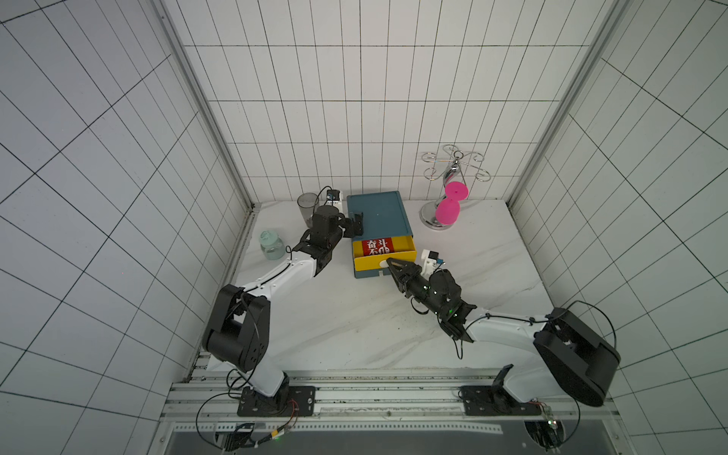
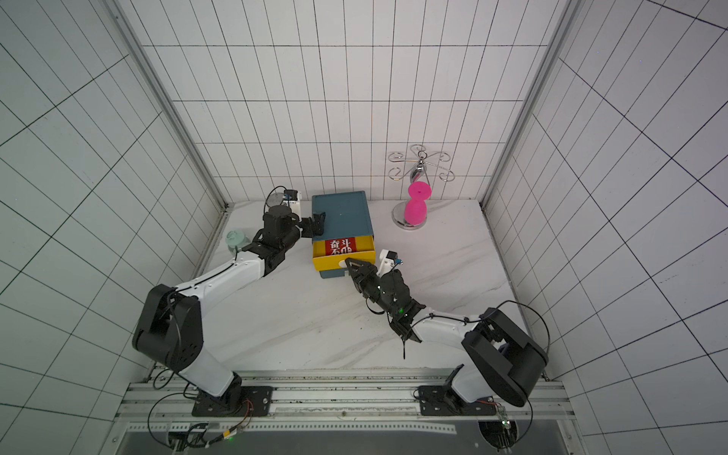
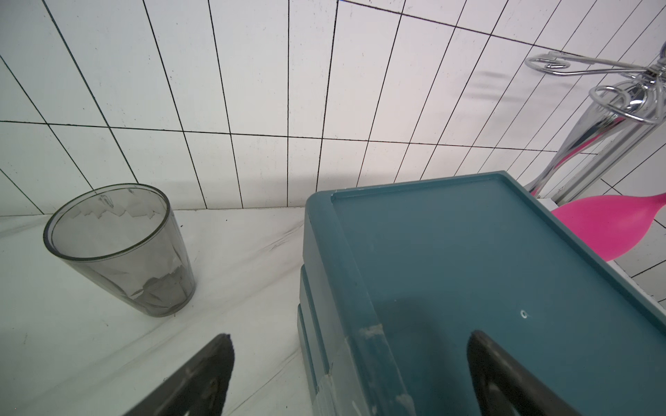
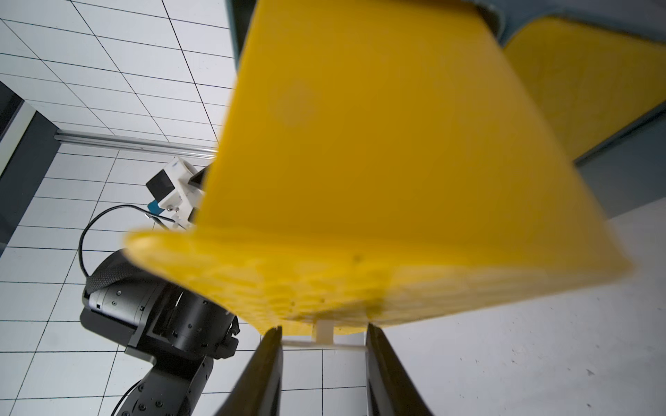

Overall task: Take the postcards out of the drawer
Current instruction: Open the drawer in the storage box.

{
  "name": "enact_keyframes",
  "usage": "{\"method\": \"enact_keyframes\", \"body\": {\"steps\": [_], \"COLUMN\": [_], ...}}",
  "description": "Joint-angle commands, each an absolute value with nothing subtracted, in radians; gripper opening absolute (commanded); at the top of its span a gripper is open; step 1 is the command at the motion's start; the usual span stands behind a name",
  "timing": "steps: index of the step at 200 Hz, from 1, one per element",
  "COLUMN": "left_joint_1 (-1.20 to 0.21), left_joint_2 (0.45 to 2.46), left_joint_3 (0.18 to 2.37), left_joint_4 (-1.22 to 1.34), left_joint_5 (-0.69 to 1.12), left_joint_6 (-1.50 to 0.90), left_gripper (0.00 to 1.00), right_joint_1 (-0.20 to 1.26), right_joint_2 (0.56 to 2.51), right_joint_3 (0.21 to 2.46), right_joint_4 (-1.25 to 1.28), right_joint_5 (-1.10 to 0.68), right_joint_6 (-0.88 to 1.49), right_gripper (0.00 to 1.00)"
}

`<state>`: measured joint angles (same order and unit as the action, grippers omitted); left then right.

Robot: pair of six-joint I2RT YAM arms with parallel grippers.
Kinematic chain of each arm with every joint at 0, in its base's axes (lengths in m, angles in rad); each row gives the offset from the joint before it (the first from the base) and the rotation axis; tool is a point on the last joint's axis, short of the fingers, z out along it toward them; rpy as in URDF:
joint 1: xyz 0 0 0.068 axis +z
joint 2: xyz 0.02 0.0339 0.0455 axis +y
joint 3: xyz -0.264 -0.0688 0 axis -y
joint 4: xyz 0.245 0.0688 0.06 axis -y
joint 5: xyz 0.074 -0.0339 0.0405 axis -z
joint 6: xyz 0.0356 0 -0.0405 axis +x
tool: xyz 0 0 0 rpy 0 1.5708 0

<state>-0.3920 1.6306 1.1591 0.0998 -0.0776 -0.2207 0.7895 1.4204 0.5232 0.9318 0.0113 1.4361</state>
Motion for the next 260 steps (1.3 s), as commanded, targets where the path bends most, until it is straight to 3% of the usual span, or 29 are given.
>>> {"method": "enact_keyframes", "body": {"steps": [1, 211, 260], "left_joint_1": [-0.397, -0.393, -0.394], "left_joint_2": [1.658, 1.683, 1.659], "left_joint_3": [1.177, 1.236, 1.243], "left_joint_4": [0.051, 0.018, 0.004], "left_joint_5": [-0.075, -0.094, -0.088], "left_joint_6": [-0.218, -0.177, -0.191], "left_gripper": [0.99, 0.99, 0.99], "right_joint_1": [0.813, 0.897, 0.899], "right_joint_2": [1.383, 1.171, 1.154], "right_joint_3": [0.464, 0.337, 0.350], "right_joint_4": [0.931, 0.749, 0.689], "right_joint_5": [0.040, 0.100, 0.106], "right_joint_6": [1.435, 1.456, 1.450], "right_gripper": [0.32, 0.32, 0.51]}}
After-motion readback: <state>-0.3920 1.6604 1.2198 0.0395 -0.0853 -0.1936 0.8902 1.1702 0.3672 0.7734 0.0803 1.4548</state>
